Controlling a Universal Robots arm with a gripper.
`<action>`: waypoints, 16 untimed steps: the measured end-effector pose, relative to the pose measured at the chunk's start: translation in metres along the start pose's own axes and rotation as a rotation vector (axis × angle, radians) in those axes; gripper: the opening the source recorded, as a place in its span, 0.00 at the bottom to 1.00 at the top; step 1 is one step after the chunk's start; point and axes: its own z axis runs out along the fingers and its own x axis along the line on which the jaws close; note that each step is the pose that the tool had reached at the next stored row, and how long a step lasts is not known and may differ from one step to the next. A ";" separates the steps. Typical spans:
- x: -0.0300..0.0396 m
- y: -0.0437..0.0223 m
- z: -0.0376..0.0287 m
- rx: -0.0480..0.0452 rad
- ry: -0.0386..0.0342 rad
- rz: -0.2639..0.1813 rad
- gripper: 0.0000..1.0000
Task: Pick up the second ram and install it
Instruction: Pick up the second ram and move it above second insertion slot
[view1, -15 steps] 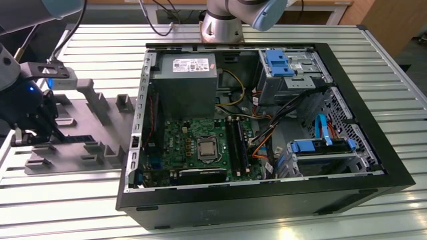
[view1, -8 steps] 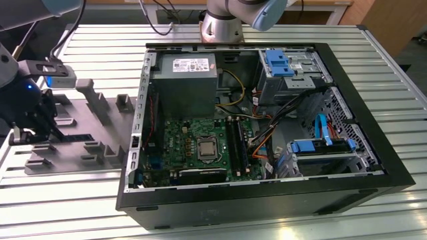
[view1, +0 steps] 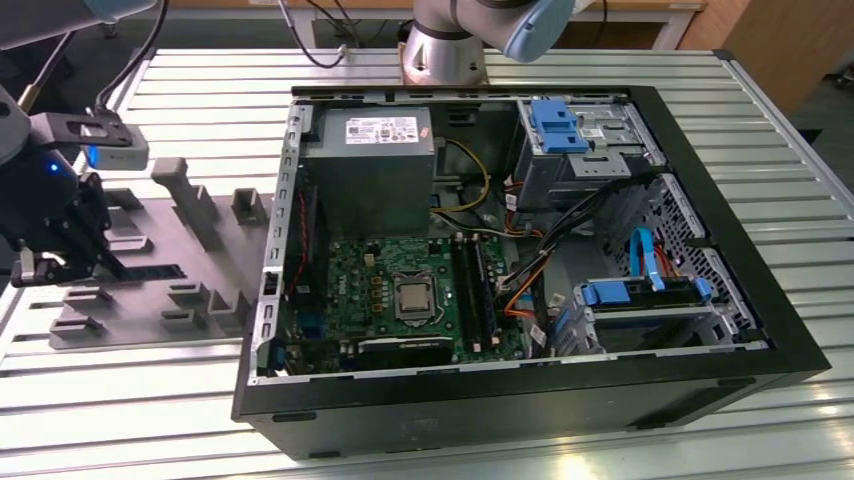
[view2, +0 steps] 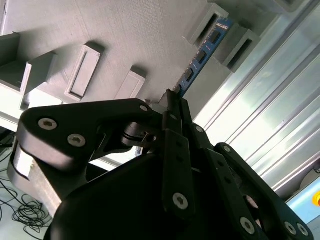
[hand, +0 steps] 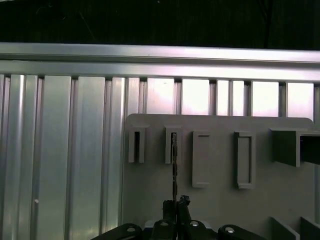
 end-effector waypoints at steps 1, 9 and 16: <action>0.0000 0.0000 -0.0003 -0.0001 0.0000 0.000 0.14; 0.0000 0.0000 -0.0013 0.0000 0.0000 0.000 0.14; 0.0000 0.0000 -0.0031 0.0001 0.0000 0.000 0.14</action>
